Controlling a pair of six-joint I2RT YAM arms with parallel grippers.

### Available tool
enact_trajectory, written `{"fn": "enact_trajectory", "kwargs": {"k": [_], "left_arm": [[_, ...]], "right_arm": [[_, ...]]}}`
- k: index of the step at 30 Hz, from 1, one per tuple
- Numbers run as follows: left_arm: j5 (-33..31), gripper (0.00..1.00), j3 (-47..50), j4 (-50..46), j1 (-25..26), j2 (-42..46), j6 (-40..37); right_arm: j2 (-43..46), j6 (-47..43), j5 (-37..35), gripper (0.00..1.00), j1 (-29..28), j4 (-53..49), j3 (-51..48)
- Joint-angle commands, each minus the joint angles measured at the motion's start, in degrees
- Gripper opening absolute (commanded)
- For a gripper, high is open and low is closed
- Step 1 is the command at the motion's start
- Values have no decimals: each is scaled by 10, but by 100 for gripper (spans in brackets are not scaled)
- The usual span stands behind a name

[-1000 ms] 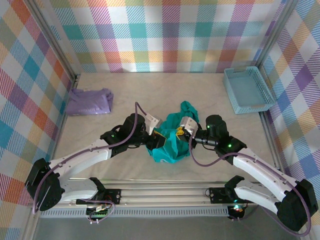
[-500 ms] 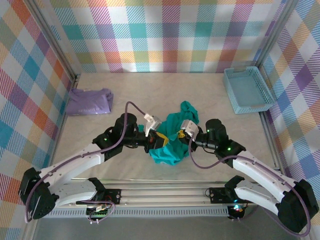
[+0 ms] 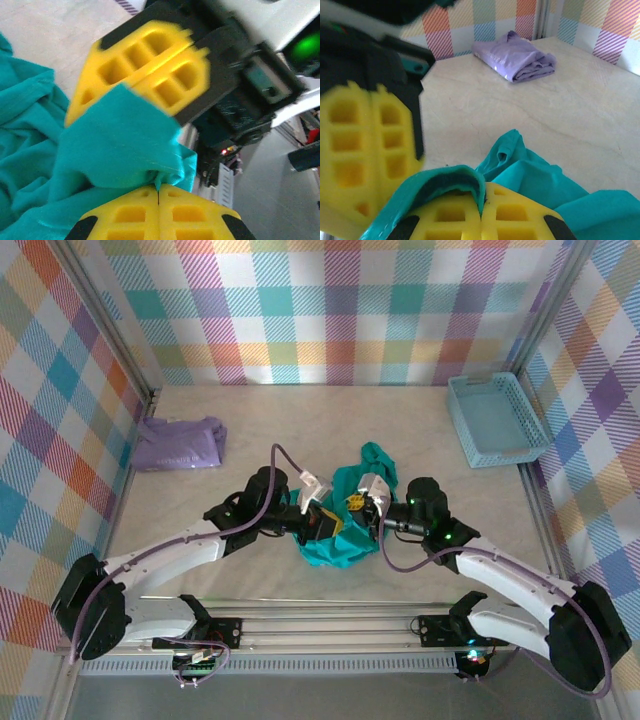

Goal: Fold the inside-out t-shirt

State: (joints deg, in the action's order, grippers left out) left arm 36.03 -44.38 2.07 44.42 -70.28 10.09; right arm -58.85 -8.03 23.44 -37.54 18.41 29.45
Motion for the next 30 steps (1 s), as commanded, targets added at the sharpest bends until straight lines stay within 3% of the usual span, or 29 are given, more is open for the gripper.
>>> {"fn": "enact_trajectory", "kwargs": {"k": [1, 4, 9, 13, 16, 21, 26, 30], "left_arm": [[-93, 13, 1, -5, -4, 0, 4], [-178, 28, -6, -52, -4, 11, -13], [-272, 45, 7, -92, 0, 48, -23], [-357, 53, 25, -122, 14, 98, -23], [-376, 57, 42, -122, 20, 140, -5], [-380, 59, 21, -129, 50, 161, 32], [-379, 52, -18, -129, 67, 98, 58], [-425, 49, -43, -155, 66, 50, 89]], "right_arm": [[1, 42, 10, 0, -3, 57, -1], [-3, 65, -7, 0, -3, 47, 8], [-30, 138, -60, 0, -13, -5, 55], [-65, 192, -105, 0, -28, -82, 113], [-96, 226, -133, 0, -40, -133, 154], [-140, 274, -147, 0, -46, -191, 203], [-160, 292, -138, 0, -48, -200, 225], [-161, 290, -143, 0, -48, -214, 235]]}}
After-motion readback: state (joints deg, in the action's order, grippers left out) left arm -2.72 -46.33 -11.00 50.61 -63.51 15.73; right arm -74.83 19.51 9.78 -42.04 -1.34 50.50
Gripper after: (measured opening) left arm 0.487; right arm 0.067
